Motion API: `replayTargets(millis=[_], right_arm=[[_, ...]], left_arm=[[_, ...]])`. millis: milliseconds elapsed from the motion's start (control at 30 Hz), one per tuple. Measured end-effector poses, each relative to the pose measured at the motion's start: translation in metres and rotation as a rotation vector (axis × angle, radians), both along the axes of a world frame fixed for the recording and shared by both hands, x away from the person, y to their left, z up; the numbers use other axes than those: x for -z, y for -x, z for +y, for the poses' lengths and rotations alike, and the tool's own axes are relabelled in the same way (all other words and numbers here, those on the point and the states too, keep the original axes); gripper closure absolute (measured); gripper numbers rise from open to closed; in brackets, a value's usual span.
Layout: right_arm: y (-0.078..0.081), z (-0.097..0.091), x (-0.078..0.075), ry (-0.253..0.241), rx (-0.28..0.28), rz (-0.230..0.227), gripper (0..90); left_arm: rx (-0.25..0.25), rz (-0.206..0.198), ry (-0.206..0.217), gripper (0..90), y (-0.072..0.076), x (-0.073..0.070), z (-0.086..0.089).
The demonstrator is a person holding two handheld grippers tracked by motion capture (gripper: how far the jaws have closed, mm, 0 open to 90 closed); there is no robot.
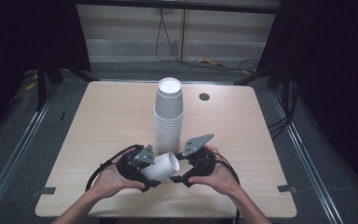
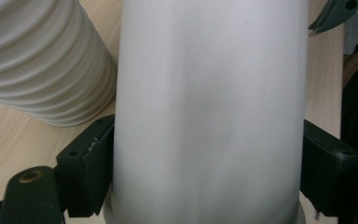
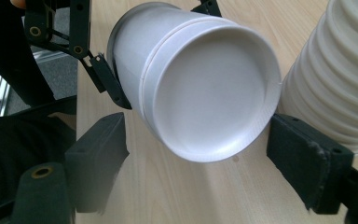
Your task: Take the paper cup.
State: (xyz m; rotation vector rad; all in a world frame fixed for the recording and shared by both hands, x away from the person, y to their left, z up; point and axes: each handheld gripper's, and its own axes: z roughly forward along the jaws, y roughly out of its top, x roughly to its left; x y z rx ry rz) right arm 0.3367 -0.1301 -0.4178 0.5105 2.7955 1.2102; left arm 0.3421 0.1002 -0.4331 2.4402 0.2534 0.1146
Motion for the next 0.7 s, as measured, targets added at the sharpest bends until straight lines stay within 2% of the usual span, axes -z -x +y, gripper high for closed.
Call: replayTargets(millis=[33, 100, 200, 233, 267, 433, 500, 633, 700], right_arm=[[-0.001, 0.000, 0.000, 0.025, -0.009, 0.009, 18.0], [-0.002, 0.000, -0.001, 0.041, -0.020, 0.013, 14.6], [-0.002, 0.000, -0.002, 0.049, -0.016, 0.003, 14.4], [-0.001, 0.002, -0.002, 0.072, -0.028, 0.003, 13.8], [-0.001, 0.003, -0.001, 0.079, -0.039, 0.003, 13.9], [-0.001, 0.010, 0.003, 0.125, -0.087, 0.013, 14.5], [-0.001, 0.012, 0.004, 0.151, -0.093, 0.013, 14.1], [-0.001, 0.015, 0.007, 0.172, -0.107, 0.013, 14.3], [-0.001, 0.016, 0.007, 0.183, -0.108, 0.016, 14.7]], left_arm=[[0.004, -0.004, -0.006, 16.5, 0.000, 0.000, 0.001], [0.007, -0.004, -0.016, 16.6, 0.000, 0.001, 0.001], [0.013, 0.000, -0.022, 16.5, 0.000, 0.001, 0.001], [0.014, -0.004, -0.023, 16.6, 0.001, 0.003, 0.000], [0.028, -0.001, -0.042, 16.6, 0.001, 0.002, 0.000], [0.043, 0.008, -0.069, 16.6, 0.003, 0.007, -0.005], [0.045, 0.001, -0.076, 16.6, 0.004, 0.008, -0.006], [0.051, 0.010, -0.074, 16.6, 0.004, 0.007, -0.006], [0.062, 0.000, -0.083, 16.6, 0.004, 0.007, -0.006]])
